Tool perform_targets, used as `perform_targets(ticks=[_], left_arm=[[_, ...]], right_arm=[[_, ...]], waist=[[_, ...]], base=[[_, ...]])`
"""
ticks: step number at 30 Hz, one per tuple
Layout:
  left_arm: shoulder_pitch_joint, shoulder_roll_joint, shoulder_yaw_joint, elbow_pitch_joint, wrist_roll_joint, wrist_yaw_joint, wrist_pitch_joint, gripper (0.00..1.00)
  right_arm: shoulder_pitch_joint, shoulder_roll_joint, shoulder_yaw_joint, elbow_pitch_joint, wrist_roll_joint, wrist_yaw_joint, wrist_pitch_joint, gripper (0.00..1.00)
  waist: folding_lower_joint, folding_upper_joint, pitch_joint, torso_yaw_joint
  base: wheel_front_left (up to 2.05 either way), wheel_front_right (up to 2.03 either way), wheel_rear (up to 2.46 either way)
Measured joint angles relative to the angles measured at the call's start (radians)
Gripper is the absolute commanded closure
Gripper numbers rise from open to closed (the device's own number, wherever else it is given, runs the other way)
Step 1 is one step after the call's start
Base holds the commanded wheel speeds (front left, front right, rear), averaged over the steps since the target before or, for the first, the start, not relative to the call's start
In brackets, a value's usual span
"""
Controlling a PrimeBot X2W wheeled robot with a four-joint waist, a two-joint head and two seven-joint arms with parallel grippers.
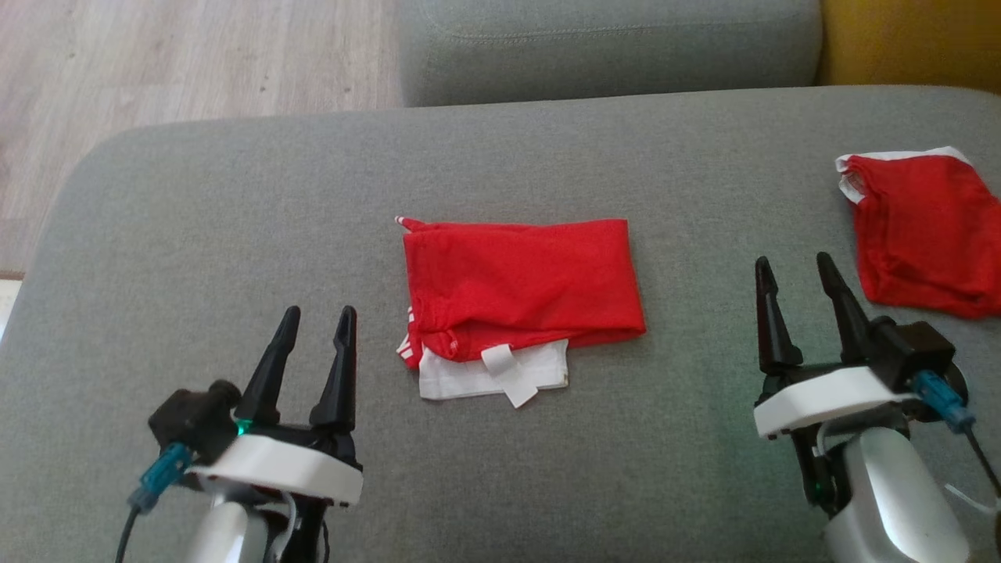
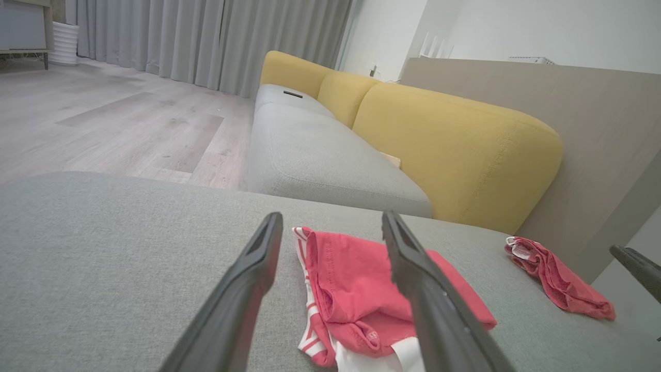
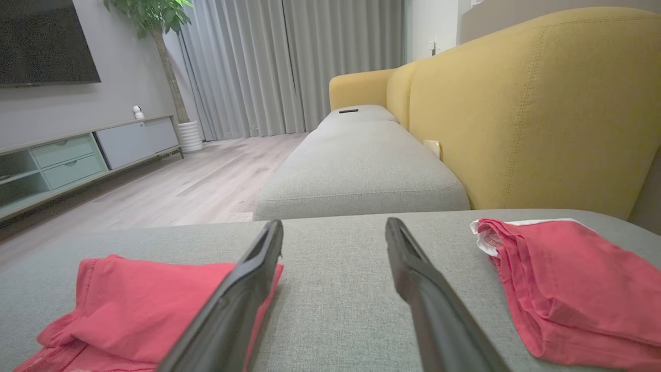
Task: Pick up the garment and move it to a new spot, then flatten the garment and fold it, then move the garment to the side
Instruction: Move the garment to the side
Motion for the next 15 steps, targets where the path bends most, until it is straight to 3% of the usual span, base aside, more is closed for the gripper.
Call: perform_targets(ticks=[10, 15], left_arm=[[-0.046, 0.000, -0.040, 0.000, 0.000, 0.000, 0.000, 0.00], [-0.079, 0.000, -0.060, 0.004, 0.000, 0.000, 0.000, 0.00]], right_arm=[[-0.025, 0.008, -0.015, 0.031, -0.031, 0.000, 0.000, 0.00], [-0.106, 0.008, 0.034, 0.100, -0.041, 0.000, 0.026, 0.00]], waist=[[0.0000, 0.0000, 0.061, 0.036], [0.0000, 0.0000, 0.104, 0.068]], base=[[0.00, 0.00, 0.00], [0.00, 0.00, 0.00]])
